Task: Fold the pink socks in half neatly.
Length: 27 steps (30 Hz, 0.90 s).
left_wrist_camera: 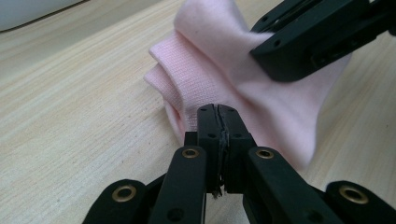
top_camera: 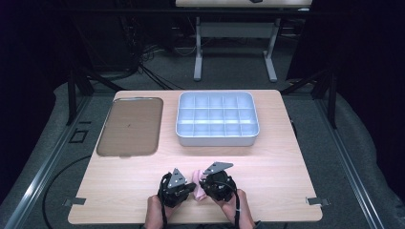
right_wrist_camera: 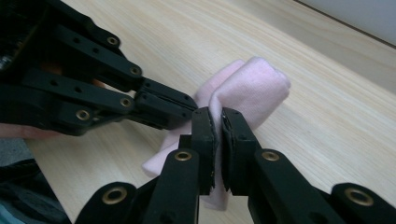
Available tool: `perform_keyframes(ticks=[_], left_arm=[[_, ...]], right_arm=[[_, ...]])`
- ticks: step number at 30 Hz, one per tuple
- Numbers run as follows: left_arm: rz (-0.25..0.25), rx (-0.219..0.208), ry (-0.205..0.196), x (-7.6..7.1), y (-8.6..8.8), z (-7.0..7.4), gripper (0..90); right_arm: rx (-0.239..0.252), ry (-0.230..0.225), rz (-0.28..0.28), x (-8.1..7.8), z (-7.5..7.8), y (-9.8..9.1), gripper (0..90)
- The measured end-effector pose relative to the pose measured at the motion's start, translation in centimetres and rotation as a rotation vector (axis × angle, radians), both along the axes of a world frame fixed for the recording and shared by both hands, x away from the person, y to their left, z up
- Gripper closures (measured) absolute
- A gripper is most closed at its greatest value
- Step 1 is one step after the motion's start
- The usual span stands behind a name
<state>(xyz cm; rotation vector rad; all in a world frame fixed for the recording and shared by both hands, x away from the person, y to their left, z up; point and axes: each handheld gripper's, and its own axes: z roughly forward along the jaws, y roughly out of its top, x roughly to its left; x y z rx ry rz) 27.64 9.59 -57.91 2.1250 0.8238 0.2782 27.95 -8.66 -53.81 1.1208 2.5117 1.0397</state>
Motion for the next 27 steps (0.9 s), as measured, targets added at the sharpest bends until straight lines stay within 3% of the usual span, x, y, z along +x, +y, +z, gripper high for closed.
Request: perform_keyframes(ticks=[11,19,25,27], left_arm=[[-0.004,-0.034,0.011,0.2,0.6,-0.3,88.6],[-0.016,-0.114,0.051,0.6,1.7,-0.5,86.6],[0.04,-0.126,0.059,1.0,3.5,-0.2,81.9],[0.055,-0.151,0.057,1.2,4.0,0.2,81.6]], right_arm=[[0.015,0.016,0.032,0.3,-0.8,1.0,83.8],[-0.002,0.011,0.039,0.4,-1.4,1.1,83.9],[-0.023,0.013,0.052,0.4,-1.7,1.5,84.1],[-0.026,0.008,0.055,0.5,-1.9,1.6,84.2]])
